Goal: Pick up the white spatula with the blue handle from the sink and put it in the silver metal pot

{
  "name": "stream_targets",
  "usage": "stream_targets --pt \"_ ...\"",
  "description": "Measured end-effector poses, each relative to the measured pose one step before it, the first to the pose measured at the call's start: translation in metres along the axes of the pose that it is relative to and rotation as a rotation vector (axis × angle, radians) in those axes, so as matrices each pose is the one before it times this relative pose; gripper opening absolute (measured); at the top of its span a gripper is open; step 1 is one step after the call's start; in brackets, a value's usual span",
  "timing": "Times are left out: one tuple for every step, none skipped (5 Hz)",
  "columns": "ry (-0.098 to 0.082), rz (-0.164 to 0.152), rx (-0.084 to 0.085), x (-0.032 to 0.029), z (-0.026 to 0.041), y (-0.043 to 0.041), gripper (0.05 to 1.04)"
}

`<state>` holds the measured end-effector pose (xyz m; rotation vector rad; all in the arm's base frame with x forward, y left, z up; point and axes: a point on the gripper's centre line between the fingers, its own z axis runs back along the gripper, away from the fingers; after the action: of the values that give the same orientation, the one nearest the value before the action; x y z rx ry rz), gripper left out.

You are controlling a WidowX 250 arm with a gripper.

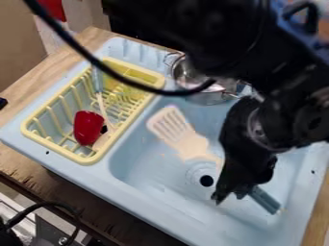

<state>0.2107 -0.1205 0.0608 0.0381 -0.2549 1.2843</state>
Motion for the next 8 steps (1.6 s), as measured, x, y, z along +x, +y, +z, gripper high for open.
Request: stream_targets --pt "-0.0004 -0.1657 -0.0199 0.01871 0.0064 -0.00536 0.231" --pt "0.0088 -0.114 0.0034 0.02159 0.00266 -0.00477 0.231" --pt "0.0217 -0.1024 0.0167 0.0217 0.00449 0.00121 0.231" --pt "0.0583 -0.1582 -0.0134 0.0192 0.00799 -0.0016 0.231" --pt "0.0284 -0.0128 0.0206 0.00898 -0.0057 -0.00628 0.231" --pt "0.0293 -0.0715 -0.0041 -0.00618 -0.00486 -0.01169 0.231" --pt "0.0281 -0.0304 -0.0036 -0.00299 -0.00057 -0.00273 0.231" --pt "0.0102 -0.0177 -0.011 0.00205 -0.00008 -0.00747 0.231"
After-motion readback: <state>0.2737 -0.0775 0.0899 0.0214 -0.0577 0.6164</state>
